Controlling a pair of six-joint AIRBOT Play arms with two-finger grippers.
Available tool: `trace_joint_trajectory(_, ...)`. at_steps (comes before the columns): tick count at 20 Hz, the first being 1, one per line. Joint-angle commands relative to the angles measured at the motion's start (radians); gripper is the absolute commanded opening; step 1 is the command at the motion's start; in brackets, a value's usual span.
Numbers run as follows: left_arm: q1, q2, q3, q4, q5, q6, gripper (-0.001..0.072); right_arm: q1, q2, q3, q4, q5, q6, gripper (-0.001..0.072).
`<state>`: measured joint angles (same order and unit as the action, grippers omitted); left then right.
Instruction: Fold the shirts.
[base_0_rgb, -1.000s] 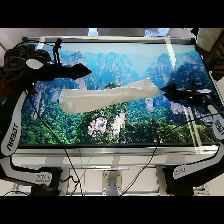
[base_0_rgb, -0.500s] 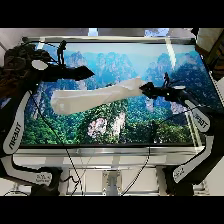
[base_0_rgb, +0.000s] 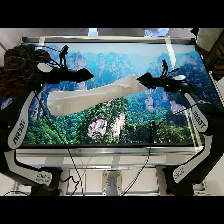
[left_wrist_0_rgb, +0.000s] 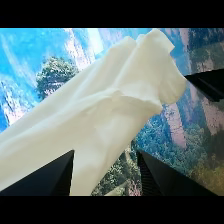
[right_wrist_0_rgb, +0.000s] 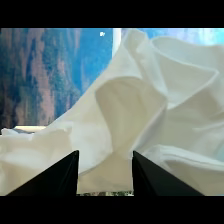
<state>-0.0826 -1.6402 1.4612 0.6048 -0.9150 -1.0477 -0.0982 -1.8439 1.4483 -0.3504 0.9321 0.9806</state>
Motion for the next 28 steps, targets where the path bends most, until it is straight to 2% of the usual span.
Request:
trace_joint_trajectory(1,0.000,-0.002,0.000,0.002,0.027,-0.003,0.0460,-0.068,0.016,0.098,-0.015,0.153,-0.002,0.0405)
trace_joint_trajectory(2,0.000,-0.002,0.000,0.001,0.027,-0.003,0.0461,-0.088,0.018,0.125,-0.032,0.135,0.023,0.0465)
trace_joint_trajectory(3,0.000,-0.002,0.000,0.001,0.027,-0.005,0.0460,-0.105,0.018,0.147,-0.064,0.106,0.078,0.0487)
trace_joint_trajectory(9,0.000,-0.002,0.000,0.002,0.028,-0.007,0.0460,-0.148,0.000,0.241,-0.517,0.072,0.254,0.0488)
trace_joint_trajectory(11,0.000,-0.002,0.000,0.002,0.027,-0.007,0.0460,-0.150,-0.038,0.241,-0.517,0.079,0.266,0.0450)
trace_joint_trajectory(14,0.000,-0.002,0.000,0.002,0.021,-0.007,0.0460,-0.143,-0.146,0.241,-0.400,0.109,0.272,0.0451)
trace_joint_trajectory(17,0.000,-0.002,0.000,0.003,-0.003,-0.007,0.0459,-0.108,-0.241,0.247,-0.316,0.065,0.261,0.0465)
trace_joint_trajectory(22,0.000,-0.002,0.000,0.002,-0.026,-0.007,0.0459,-0.018,-0.290,0.322,-0.413,0.130,0.249,0.0469)
trace_joint_trajectory(28,0.000,-0.002,0.000,0.002,-0.053,-0.006,0.0459,0.000,-0.290,0.331,-0.408,0.184,0.261,0.0473)
